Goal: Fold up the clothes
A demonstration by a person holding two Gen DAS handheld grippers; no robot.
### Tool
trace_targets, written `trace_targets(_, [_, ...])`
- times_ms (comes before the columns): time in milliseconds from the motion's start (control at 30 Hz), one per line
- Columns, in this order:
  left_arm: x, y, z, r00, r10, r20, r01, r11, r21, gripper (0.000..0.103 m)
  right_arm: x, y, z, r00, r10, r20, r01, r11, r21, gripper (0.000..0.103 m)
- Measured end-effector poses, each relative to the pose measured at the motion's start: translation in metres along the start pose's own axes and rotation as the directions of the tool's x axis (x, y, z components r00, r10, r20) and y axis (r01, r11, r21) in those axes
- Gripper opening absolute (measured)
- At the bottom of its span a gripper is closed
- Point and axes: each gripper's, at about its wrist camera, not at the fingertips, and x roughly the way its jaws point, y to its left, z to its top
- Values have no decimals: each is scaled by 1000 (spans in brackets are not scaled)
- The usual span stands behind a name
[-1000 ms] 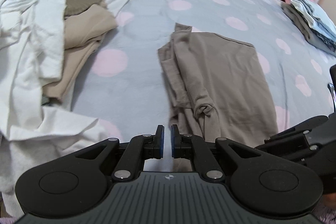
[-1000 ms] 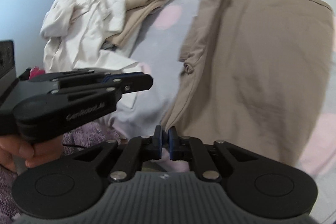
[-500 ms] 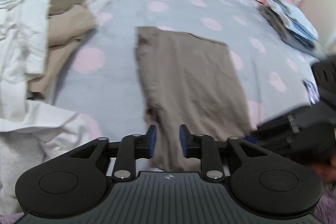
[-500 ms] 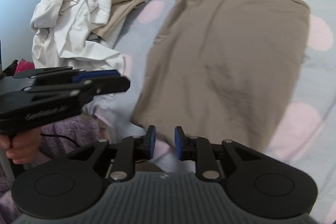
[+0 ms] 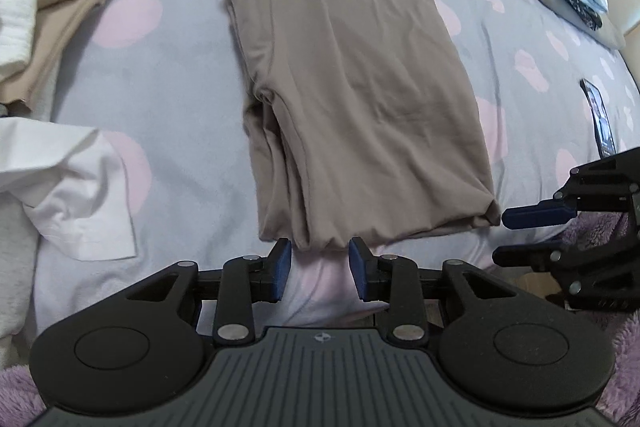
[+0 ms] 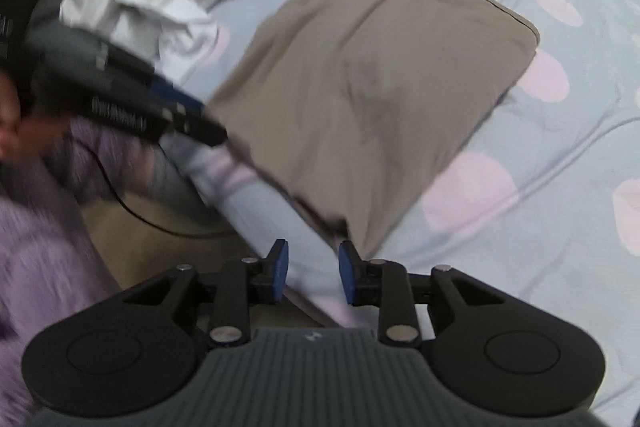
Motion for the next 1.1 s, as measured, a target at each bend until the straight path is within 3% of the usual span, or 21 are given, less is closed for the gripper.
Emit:
trace_targets(100, [2, -1, 3, 1000, 9, 3, -9, 1000, 0, 28, 2, -4, -8, 998, -55, 22, 55, 998, 22, 32])
trace_targets(233, [0, -1, 5, 1000, -6, 18, 6, 1000, -2, 12, 7, -14, -12, 996, -73, 46, 68, 993, 102, 32])
trace_targets(333, [-6, -3, 4, 998, 24, 59, -25, 1000, 10, 3, 18, -11, -11, 995, -87, 54, 80, 990, 118, 31])
trace_targets(400, [-15, -2, 3, 994, 37, 100, -38, 999, 5, 2, 14, -9, -12, 993, -97, 62, 91, 991, 98, 11])
trace_targets(467, [-27, 5, 2, 992, 21, 125, -18, 1000, -24, 2, 10, -6, -13, 992, -107, 70, 101, 992, 79, 6])
trace_targets(567, [-22, 13, 1, 995, 45, 88, -40, 997, -58, 2, 6, 0, -14, 989, -124, 84, 121, 992, 40, 5])
trace_targets(833, [4, 22, 4, 997, 78, -17, -79, 994, -77, 4, 22, 4, -19, 992, -123, -7, 123, 992, 4, 5])
trace_targets(1033, [1, 21, 0, 978, 203, -39, -206, 976, -69, 4, 18, 0, -26, 993, -114, -37, 115, 993, 24, 7])
trace_targets(1100, [-9, 19, 0, 976, 218, 1, -218, 973, -72, 4, 12, 0, -27, 994, -108, -20, 108, 994, 31, 8])
